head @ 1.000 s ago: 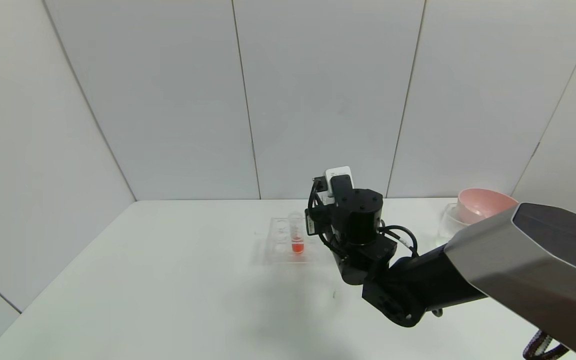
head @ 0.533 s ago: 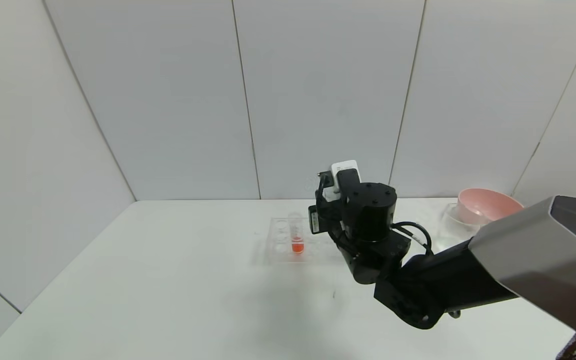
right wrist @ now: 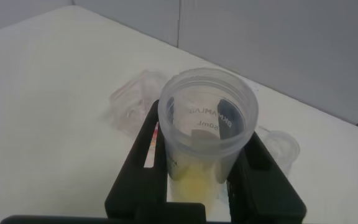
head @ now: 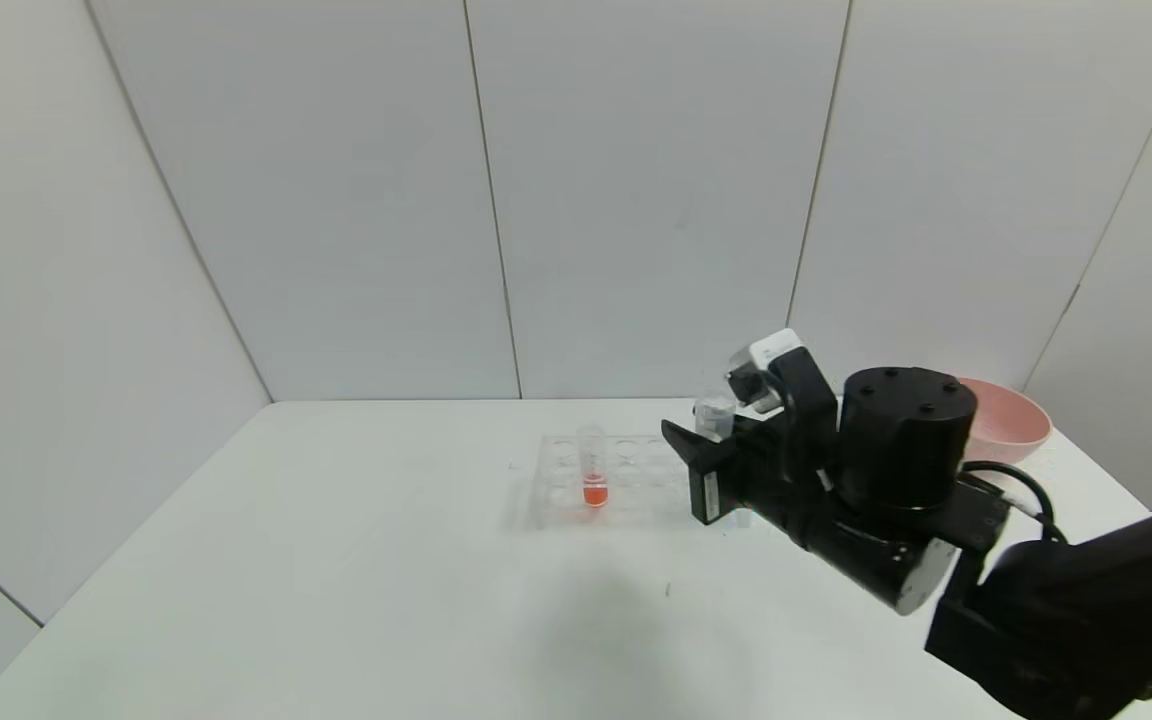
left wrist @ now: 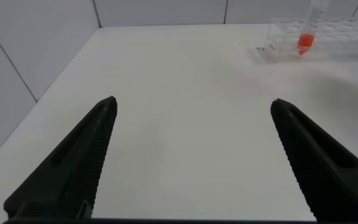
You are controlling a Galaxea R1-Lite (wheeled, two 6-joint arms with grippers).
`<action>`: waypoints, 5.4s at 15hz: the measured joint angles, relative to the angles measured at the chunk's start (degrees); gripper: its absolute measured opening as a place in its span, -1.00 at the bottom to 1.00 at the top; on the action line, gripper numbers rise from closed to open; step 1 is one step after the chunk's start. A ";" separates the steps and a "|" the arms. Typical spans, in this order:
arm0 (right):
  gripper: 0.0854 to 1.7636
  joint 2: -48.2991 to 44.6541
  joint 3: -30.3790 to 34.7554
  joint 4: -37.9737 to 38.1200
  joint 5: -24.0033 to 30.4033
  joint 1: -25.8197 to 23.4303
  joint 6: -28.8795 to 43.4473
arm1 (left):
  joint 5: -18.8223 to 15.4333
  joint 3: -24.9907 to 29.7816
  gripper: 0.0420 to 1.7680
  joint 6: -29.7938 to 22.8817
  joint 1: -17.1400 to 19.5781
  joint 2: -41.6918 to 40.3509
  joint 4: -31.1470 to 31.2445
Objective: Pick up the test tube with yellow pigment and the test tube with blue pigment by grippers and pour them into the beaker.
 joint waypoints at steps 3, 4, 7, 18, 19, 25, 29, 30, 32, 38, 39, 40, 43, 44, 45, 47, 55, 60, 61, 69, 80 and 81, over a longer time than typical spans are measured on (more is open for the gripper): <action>-0.40 -7.01 6.62 3.10 12.39 -7.35 0.00 | -0.02 0.00 1.00 0.02 0.00 0.00 0.00; -0.40 -9.09 7.86 4.66 16.16 -10.41 0.05 | -0.05 0.00 1.00 0.00 0.00 0.00 0.00; -0.40 -14.20 9.29 9.53 27.90 -21.11 0.02 | -0.02 0.00 1.00 0.02 0.00 0.00 0.00; -0.40 -14.31 -1.12 30.20 56.53 -56.00 -19.24 | 0.00 0.00 1.00 0.00 0.00 0.00 0.00; -0.40 -13.07 -3.07 31.94 56.64 -57.16 -20.88 | 0.00 0.00 1.00 0.00 0.00 0.00 0.00; -0.40 -6.56 -11.18 38.64 56.37 -58.76 -24.91 | 0.00 0.00 1.00 0.00 0.00 0.00 0.00; -0.40 -3.11 -17.42 43.36 51.91 -57.76 -26.26 | -0.02 0.00 1.00 0.02 0.00 0.00 0.00; -0.40 -2.38 -19.76 47.49 50.21 -57.49 -27.49 | -0.02 0.00 1.00 0.00 0.00 0.00 0.00; -0.40 -1.40 -25.03 57.94 47.91 -57.08 -30.28 | 0.00 0.00 1.00 0.02 0.00 0.00 0.00; -0.40 2.18 -36.40 68.30 36.45 -53.60 -37.34 | -0.02 0.00 1.00 0.00 0.00 0.00 0.00; -0.40 2.80 -37.40 69.21 35.43 -53.19 -38.86 | -0.02 0.00 1.00 0.00 0.00 0.00 0.00; -0.40 3.28 -38.36 71.27 33.90 -52.83 -40.27 | 0.00 0.00 1.00 0.00 0.00 0.00 0.00; -0.40 4.08 -43.15 81.09 30.54 -52.19 -45.08 | -0.02 0.00 1.00 0.00 0.00 0.00 0.00; -0.40 4.27 -45.06 83.29 30.26 -51.88 -45.63 | 0.00 0.00 1.00 0.00 0.00 0.00 0.00; -0.40 4.49 -46.98 84.90 30.10 -51.35 -45.98 | 0.00 0.00 1.00 0.02 0.02 0.00 0.00; -0.40 5.02 -50.25 87.38 28.54 -50.43 -47.06 | 0.00 0.00 1.00 0.02 0.00 0.00 0.00; -0.40 9.26 -65.90 105.45 17.71 -47.95 -54.31 | 0.00 0.00 1.00 0.00 0.00 0.00 0.00; -0.40 11.89 -67.88 104.57 11.18 -44.59 -55.78 | 0.00 0.00 1.00 0.00 0.00 0.00 0.00; -0.40 12.24 -67.91 104.44 10.35 -44.06 -55.92 | -0.02 0.00 1.00 0.00 0.00 0.00 0.00; -0.40 13.45 -68.33 102.17 0.49 -40.89 -58.93 | -0.02 0.00 1.00 0.00 0.02 0.00 0.00; -0.40 15.13 -68.33 103.56 -5.80 -39.57 -63.70 | -0.02 0.00 1.00 0.02 0.00 0.00 0.00; -0.40 15.17 -68.33 103.49 -6.39 -39.40 -64.11 | -0.02 0.00 1.00 0.00 0.00 0.00 0.00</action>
